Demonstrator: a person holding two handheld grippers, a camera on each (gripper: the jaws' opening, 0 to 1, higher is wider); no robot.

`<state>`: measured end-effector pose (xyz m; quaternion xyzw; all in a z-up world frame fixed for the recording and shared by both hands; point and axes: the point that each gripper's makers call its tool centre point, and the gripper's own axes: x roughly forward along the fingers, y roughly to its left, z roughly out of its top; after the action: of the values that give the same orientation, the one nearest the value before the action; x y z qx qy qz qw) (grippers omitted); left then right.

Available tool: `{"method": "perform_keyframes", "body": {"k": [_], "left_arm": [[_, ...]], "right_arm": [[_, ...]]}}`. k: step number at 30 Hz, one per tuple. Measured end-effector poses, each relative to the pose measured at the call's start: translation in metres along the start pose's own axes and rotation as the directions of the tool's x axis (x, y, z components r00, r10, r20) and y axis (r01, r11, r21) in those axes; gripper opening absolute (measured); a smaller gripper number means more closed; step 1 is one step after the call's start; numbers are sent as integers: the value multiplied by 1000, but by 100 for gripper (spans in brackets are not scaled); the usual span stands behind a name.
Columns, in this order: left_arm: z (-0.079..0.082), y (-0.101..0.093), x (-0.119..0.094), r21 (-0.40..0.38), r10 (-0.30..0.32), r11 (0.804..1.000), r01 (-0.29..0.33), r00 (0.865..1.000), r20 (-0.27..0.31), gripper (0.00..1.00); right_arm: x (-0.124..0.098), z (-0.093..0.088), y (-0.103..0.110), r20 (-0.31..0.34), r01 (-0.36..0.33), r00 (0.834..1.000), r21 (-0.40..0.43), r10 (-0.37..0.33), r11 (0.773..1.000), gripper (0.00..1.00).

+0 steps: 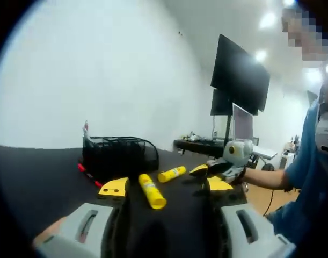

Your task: Pick up pens and glue sticks and place them into the holder.

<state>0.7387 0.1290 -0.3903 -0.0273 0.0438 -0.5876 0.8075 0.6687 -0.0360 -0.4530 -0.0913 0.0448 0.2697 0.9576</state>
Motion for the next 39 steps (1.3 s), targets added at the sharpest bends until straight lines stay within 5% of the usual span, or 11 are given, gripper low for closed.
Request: {"method": "perform_keyframes", "body": {"k": [5, 8, 15, 19, 33, 39], "left_arm": [[-8, 44, 7, 39, 37, 999, -34, 997, -66, 52], [-28, 64, 14, 41, 44, 998, -38, 989, -142, 54], [-52, 78, 35, 69, 7, 998, 9, 972, -233, 63], [-62, 91, 48, 121, -4, 992, 39, 960, -281, 69], [-58, 151, 86, 83, -68, 992, 92, 965, -255, 78], [-64, 161, 100, 99, -150, 977, 190, 937, -317, 87]], "right_arm": [[7, 7, 11, 12, 2, 1000, 0, -2, 1000, 33], [14, 15, 21, 32, -19, 999, 8, 19, 1000, 33], [36, 16, 44, 40, -80, 996, 1, 80, 997, 32], [30, 15, 38, 44, -63, 997, 25, 62, 998, 31], [30, 22, 33, 100, -88, 992, 110, 77, 990, 28], [30, 23, 32, 108, -92, 991, 123, 79, 988, 27]]}}
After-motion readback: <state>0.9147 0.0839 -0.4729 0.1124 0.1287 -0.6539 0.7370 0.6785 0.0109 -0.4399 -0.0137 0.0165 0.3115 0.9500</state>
